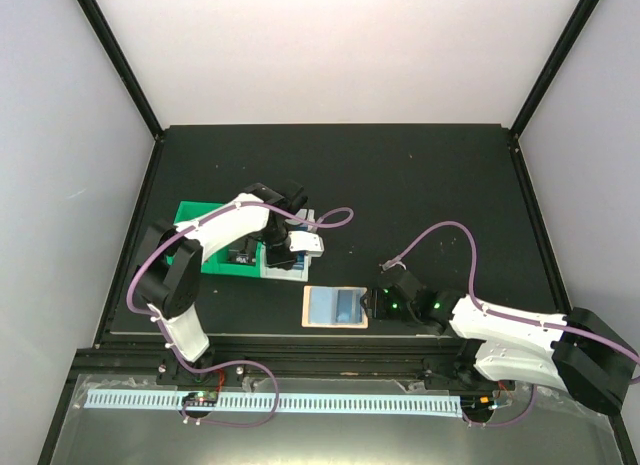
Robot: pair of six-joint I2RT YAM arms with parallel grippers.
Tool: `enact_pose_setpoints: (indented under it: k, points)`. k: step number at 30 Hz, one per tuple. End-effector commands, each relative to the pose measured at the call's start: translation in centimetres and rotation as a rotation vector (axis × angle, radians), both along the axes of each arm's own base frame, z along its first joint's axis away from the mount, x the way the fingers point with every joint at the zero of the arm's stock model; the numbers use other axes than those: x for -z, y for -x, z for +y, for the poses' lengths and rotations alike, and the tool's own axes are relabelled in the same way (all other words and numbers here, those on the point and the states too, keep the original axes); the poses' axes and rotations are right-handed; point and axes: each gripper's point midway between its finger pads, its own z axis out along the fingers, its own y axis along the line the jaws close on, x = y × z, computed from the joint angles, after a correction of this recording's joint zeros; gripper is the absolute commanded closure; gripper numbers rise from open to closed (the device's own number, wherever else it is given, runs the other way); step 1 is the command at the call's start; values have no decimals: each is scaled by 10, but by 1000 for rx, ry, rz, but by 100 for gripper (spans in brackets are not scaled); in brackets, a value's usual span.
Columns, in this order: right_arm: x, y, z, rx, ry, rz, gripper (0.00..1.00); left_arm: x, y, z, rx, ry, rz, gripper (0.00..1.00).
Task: Put the credit cards into the card holder
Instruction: Pick up the credit card from the storage box.
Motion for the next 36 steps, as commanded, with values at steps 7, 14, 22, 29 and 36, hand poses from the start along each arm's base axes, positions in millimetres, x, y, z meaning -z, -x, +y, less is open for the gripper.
enact_pose_setpoints:
  k: [7,14,22,29,36]
  points:
    - [-9,-4,8,-19,-22,-21,40,-29,9,-7,16,80,14,93]
    - [-40,-16,30,-102,-89,-128,41,-33,8,-7,18,89,3,98]
    - [-128,-42,74,-295,-264,-551,50,-37,6,-6,-5,131,4,99]
    - [-166,-51,104,-421,-360,-775,54,-44,3,-7,0,232,-97,99]
    - [-155,-60,143,-595,-361,-772,66,-63,-1,-9,51,327,-214,99]
